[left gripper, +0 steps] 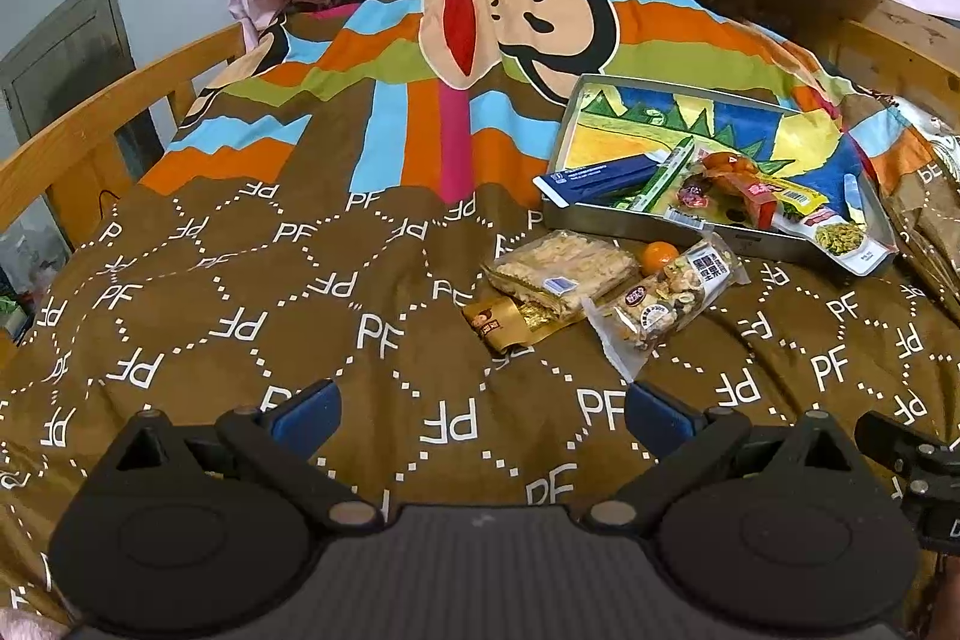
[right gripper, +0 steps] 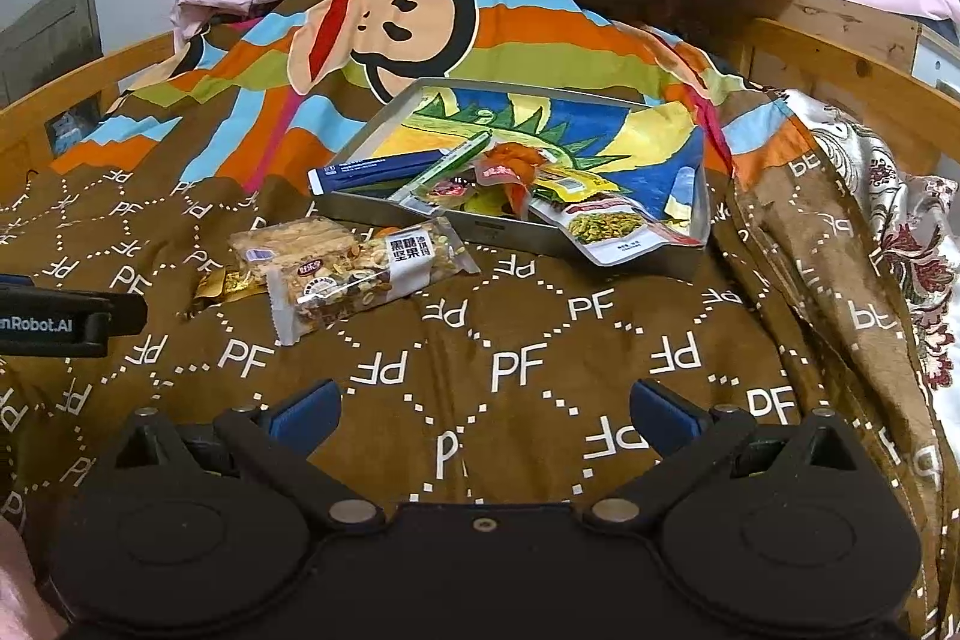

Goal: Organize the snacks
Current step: 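Lift both tools away from the tray toward the nut packet and granola bar, then move the right tool onto the nut packet while the left tool approaches the granola bar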

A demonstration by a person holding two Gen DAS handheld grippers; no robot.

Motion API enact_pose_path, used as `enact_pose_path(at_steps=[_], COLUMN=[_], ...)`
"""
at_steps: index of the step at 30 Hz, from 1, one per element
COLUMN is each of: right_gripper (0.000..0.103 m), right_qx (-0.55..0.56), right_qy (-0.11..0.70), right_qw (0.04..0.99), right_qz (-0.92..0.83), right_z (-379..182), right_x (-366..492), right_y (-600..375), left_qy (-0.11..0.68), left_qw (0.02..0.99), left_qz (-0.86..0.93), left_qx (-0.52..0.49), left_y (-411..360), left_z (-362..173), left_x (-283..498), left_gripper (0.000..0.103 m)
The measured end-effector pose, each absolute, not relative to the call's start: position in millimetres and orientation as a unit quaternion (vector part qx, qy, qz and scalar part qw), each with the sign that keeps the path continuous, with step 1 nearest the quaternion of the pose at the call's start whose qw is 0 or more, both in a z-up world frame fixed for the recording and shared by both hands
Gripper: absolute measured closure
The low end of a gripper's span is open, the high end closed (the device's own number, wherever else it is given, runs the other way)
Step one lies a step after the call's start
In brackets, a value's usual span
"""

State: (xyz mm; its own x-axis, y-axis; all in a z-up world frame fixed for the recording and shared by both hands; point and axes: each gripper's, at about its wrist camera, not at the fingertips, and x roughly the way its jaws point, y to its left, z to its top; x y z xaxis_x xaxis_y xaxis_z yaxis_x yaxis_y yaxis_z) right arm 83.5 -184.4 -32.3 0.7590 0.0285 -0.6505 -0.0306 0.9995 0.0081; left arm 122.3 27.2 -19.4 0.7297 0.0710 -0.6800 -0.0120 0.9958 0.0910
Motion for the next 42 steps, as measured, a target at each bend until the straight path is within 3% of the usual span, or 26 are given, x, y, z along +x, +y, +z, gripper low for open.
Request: enact_pose_path(at_steps=[11, 26, 42], right_gripper=[0.001, 0.001, 0.001], right_qx=[0.003, 0.038, 0.033], right_qy=[0.357, 0.394, 0.392], right_qw=[0.934, 0.918, 0.918], right_qz=[0.022, 0.028, 0.051], right_z=[-37, -54, -74], right_x=[92, 146, 189], right_y=[-182, -186, -168], left_qy=[0.389, 0.374, 0.389], left_qw=[0.919, 0.899, 0.897], left_qz=[0.025, -0.010, -0.028], left_qx=[0.061, 0.228, 0.208], left_y=[22, 11, 18], left_z=[-26, -41, -43], left_x=[138, 190, 213], left_gripper=[0.001, 0.000, 0.000])
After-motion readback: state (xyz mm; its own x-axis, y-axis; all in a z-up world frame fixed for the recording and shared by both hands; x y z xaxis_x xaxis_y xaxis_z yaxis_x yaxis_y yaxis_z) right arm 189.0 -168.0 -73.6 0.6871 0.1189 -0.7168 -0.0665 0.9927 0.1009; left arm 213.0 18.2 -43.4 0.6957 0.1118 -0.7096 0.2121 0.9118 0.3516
